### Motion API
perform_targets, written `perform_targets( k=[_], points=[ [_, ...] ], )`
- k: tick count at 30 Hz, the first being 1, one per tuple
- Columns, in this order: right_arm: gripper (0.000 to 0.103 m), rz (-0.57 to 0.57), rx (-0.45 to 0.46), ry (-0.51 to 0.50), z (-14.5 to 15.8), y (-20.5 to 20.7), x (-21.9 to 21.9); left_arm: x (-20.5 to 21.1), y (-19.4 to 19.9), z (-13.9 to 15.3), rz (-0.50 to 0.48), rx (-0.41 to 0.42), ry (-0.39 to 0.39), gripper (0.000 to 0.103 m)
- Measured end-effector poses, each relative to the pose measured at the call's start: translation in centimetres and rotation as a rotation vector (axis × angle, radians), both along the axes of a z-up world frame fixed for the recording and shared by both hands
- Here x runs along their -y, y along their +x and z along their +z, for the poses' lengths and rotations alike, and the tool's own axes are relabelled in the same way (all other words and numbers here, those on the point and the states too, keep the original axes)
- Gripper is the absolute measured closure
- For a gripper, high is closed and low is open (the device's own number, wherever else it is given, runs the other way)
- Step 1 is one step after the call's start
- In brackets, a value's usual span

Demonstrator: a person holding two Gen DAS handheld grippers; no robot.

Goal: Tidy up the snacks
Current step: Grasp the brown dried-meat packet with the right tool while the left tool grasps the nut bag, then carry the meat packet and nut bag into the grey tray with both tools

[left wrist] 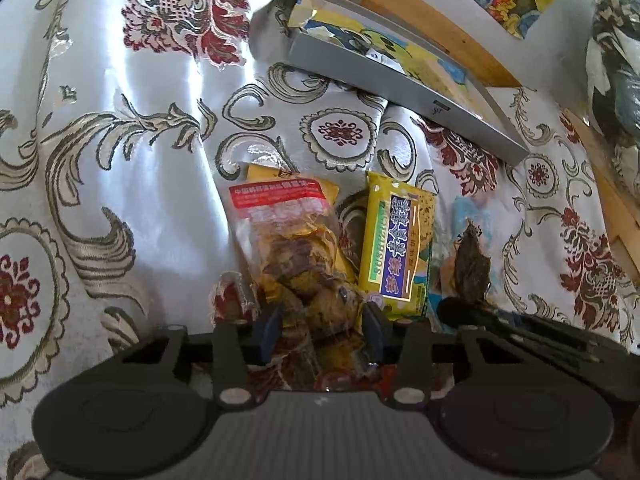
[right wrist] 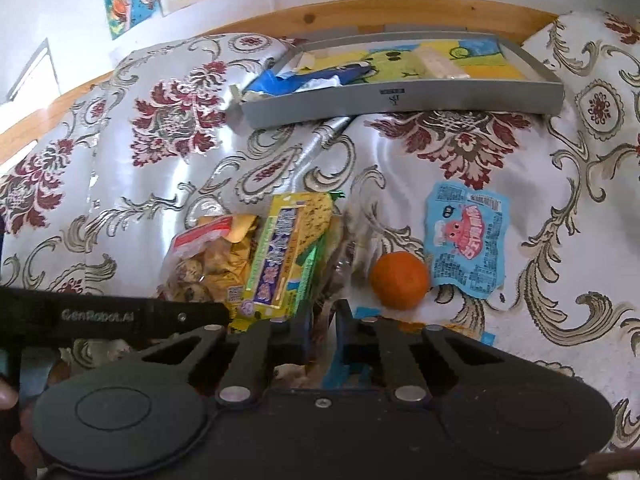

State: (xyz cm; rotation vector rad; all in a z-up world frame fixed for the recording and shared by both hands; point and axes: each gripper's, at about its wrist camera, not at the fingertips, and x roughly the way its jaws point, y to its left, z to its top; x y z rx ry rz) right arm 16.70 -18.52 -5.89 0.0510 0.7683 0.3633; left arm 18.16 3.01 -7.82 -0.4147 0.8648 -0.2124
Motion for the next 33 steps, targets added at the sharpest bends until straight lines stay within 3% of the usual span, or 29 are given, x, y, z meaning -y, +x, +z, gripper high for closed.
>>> perform_targets(
  k=[10,33],
  points=[
    [0.093,0.043,0.080,-0.009,1.2,-1.9,-0.5,1.1,-1.2,0.9,-0.023,0.041,0.016,0.065],
    [0.093,0.092,0.199,0.037,4.0,-4.1,1.3,1.3,-2.4,4.2,-0.013,0.184,0.035,0.065]
  ],
)
